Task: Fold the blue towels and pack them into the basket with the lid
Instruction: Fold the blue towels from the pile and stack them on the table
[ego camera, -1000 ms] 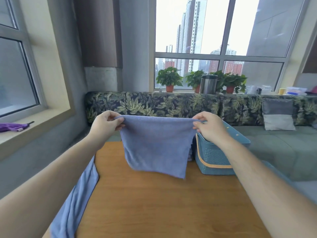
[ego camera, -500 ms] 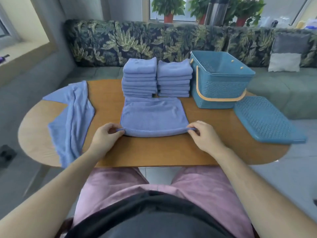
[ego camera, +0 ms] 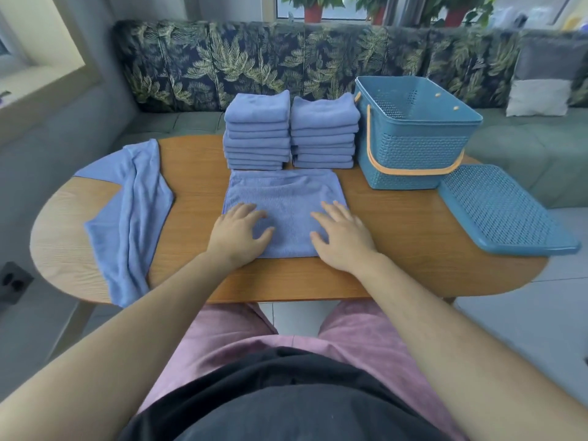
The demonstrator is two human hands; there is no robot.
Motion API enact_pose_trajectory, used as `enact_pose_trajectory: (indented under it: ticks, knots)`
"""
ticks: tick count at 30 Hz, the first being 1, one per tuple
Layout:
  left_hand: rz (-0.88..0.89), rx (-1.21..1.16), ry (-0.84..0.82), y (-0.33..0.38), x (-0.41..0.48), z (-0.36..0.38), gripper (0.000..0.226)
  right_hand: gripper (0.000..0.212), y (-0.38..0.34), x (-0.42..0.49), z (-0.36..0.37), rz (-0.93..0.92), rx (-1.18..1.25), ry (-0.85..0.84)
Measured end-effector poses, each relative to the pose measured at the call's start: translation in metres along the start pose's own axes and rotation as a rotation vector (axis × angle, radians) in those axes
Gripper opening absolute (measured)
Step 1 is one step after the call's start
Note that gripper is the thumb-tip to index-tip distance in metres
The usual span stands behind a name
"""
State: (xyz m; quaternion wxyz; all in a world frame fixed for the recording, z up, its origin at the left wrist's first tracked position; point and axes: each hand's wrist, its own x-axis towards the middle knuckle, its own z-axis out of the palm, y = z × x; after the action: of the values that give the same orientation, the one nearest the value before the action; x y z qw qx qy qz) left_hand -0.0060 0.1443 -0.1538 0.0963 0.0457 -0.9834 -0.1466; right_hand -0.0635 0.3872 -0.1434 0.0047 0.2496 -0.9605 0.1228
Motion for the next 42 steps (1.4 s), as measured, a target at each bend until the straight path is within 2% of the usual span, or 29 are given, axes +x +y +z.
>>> enact_pose_trajectory:
  ticks: [2,4,7,12,18,22,27,31,34,37,39,42]
  knots:
    - [-0.006,0.013,-0.176,0.006,0.005,0.009,0.065,0.063,-0.010,0.007,0.009,0.037,-0.043,-0.168]
    - [-0.019,0.019,-0.234,0.008,0.000,0.012,0.069,0.064,-0.013,0.000,0.014,0.058,-0.071,-0.227]
    - [0.003,0.033,-0.208,0.009,-0.030,0.013,0.067,0.067,-0.015,-0.033,0.012,0.030,-0.093,-0.249]
    - [0.059,0.003,0.040,0.019,-0.040,0.005,0.057,0.062,-0.018,-0.033,-0.002,-0.005,-0.105,-0.121]
    - [0.026,0.026,-0.209,0.016,-0.011,0.021,0.063,0.063,-0.023,-0.007,0.014,0.041,-0.058,-0.213]
    - [0.058,0.007,-0.100,0.020,-0.049,0.017,0.069,0.064,-0.023,-0.044,0.011,-0.006,-0.066,-0.162]
    - [0.042,-0.087,0.179,0.010,-0.028,0.003,0.030,0.033,-0.001,-0.012,-0.006,-0.070,0.013,0.158]
    - [-0.018,-0.135,0.117,-0.030,0.029,-0.007,0.022,0.035,0.038,0.043,-0.013,0.049,-0.007,0.148]
    - [0.037,-0.154,0.035,-0.056,0.043,-0.007,0.018,0.027,0.058,0.052,0.001,0.096,0.069,0.170]
    - [0.108,-0.208,0.061,-0.069,0.043,-0.006,0.027,0.013,0.064,0.049,0.011,0.054,0.170,0.247]
    - [0.126,-0.253,0.082,-0.073,0.042,-0.004,0.020,0.003,0.065,0.048,0.010,0.017,0.214,0.282]
    - [0.175,-0.251,0.152,-0.072,0.039,0.000,0.003,0.009,0.065,0.045,0.009,-0.039,0.331,0.367]
